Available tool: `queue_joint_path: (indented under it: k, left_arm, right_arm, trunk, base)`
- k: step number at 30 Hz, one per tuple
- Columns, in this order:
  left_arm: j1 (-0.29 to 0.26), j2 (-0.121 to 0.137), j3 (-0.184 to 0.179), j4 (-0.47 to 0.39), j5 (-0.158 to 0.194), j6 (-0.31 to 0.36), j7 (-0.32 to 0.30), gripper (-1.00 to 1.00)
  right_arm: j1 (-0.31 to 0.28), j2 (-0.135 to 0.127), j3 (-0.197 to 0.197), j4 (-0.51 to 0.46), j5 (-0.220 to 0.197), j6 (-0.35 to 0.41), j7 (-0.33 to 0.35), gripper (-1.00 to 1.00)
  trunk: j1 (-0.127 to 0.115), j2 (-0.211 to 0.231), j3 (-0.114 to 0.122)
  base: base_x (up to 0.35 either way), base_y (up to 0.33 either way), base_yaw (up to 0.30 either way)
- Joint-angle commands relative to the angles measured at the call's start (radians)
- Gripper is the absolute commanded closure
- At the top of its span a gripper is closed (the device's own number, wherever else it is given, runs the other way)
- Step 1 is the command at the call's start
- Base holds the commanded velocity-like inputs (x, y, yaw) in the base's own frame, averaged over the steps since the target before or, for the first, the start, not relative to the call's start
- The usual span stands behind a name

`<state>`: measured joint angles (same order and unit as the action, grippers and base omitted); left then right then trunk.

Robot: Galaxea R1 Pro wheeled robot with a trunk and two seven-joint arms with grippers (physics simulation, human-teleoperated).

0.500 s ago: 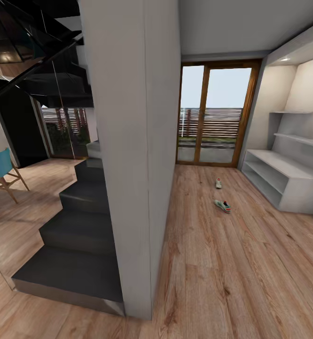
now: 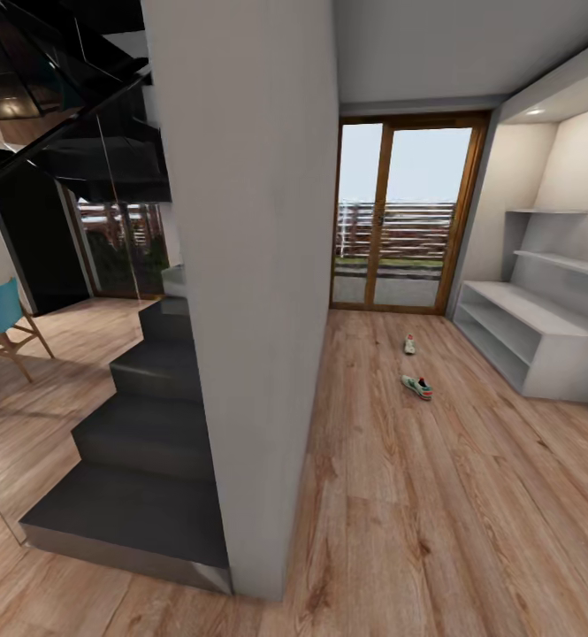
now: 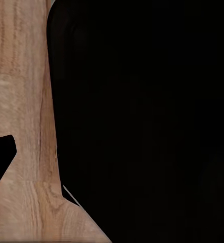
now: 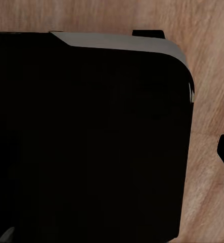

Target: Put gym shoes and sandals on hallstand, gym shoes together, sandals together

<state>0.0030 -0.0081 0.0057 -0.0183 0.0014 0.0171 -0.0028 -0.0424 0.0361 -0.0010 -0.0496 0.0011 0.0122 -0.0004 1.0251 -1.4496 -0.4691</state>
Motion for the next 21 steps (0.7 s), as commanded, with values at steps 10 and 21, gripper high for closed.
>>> queue_joint_path:
  k: [10, 21]
  left_arm:
    - [-0.002, 0.0, 0.0, -0.002, 0.0, 0.003, 0.0, -1.0]
    - [-0.003, 0.0, 0.0, -0.014, 0.0, 0.003, 0.0, -1.0]
  right_arm:
    - [-0.001, 0.001, 0.001, -0.001, 0.0, 0.002, -0.001, -1.0]
    - [-0.001, 0.001, 0.001, -0.002, 0.0, 0.002, -0.001, -1.0]
  trunk:
    - [0.0, 0.0, -0.001]
    - [0.0, 0.0, -0.001]
  base:
    - [0.0, -0.25, 0.0]
    - [0.025, -0.273, 0.0]
